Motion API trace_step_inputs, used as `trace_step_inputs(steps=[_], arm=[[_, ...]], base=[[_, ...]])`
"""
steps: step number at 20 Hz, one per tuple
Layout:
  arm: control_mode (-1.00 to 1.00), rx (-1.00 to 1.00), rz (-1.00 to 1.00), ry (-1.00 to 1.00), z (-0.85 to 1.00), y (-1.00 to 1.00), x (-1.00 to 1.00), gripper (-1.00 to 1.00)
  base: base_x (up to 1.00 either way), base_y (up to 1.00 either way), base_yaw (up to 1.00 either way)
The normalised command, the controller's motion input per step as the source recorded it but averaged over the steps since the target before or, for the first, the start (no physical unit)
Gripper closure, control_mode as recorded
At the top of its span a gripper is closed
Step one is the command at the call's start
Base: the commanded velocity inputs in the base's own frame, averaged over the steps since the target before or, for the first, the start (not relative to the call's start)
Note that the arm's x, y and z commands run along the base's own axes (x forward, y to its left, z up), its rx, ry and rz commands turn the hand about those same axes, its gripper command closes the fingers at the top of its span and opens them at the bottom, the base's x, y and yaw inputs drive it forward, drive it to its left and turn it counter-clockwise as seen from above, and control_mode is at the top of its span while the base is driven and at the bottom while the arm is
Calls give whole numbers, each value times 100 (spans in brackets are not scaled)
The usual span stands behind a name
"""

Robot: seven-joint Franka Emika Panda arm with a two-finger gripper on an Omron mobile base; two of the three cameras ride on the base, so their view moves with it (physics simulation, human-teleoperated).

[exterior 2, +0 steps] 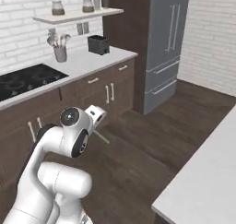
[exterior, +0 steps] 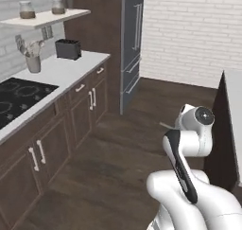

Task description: Take a straw from the drawer in front and place it inside the glass cup on the dining counter.

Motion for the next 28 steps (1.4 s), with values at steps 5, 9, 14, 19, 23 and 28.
trace_step_inputs(steps=[5, 9, 14, 19, 23, 28], arm=[[100, 0, 0, 0, 0, 0, 0, 100], [100, 0, 0, 0, 0, 0, 0, 100], [100, 0, 0, 0, 0, 0, 0, 100], [100, 0, 0, 0, 0, 0, 0, 100], [100, 0, 0, 0, 0, 0, 0, 100], [100, 0, 0, 0, 0, 0, 0, 100]], base=[[100, 0, -43], [100, 1, -39], [100, 15, -33], [100, 29, -28], [100, 39, -25], [100, 27, -26]])
